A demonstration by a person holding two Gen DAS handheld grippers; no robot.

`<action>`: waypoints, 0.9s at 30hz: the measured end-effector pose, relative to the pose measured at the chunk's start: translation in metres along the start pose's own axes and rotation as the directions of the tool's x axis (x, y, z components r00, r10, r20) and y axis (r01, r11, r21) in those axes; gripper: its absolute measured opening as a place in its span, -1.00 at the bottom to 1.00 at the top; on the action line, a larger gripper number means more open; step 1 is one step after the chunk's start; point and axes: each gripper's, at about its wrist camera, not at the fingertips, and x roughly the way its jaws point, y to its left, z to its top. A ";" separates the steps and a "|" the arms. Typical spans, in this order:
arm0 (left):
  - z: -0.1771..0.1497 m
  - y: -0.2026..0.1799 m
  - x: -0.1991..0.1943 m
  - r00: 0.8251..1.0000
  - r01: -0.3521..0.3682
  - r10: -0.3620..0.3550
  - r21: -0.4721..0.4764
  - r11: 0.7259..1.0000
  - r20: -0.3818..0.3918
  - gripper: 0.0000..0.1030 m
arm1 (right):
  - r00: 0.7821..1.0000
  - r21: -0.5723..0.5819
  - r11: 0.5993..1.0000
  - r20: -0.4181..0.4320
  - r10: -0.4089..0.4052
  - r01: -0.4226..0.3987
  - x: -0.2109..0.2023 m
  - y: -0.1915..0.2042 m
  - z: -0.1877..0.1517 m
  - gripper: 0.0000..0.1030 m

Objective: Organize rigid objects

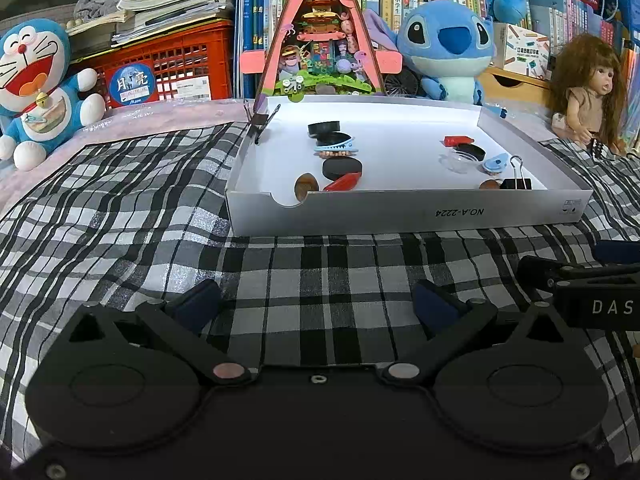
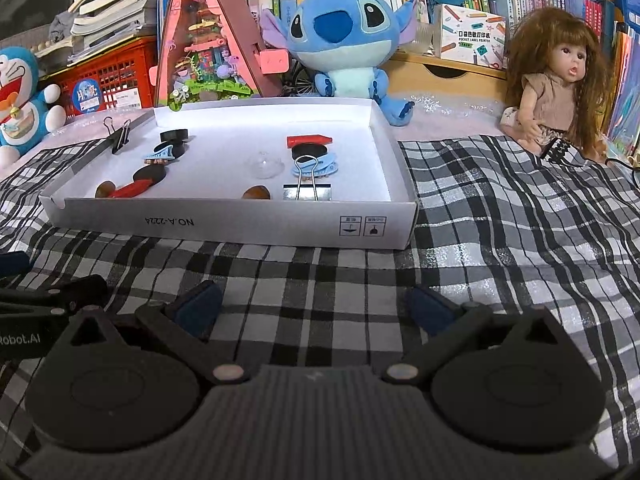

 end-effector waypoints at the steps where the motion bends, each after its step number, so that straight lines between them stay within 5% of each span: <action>1: 0.000 0.000 0.000 1.000 -0.001 0.001 0.001 1.000 0.000 0.99 | 1.000 0.000 1.000 0.000 0.000 0.000 0.000 0.000 0.000 1.00; 27: 0.012 -0.001 0.002 1.000 0.008 -0.008 0.007 1.000 -0.006 0.97 | 1.000 0.002 1.000 0.000 0.001 -0.001 0.000 0.000 -0.001 1.00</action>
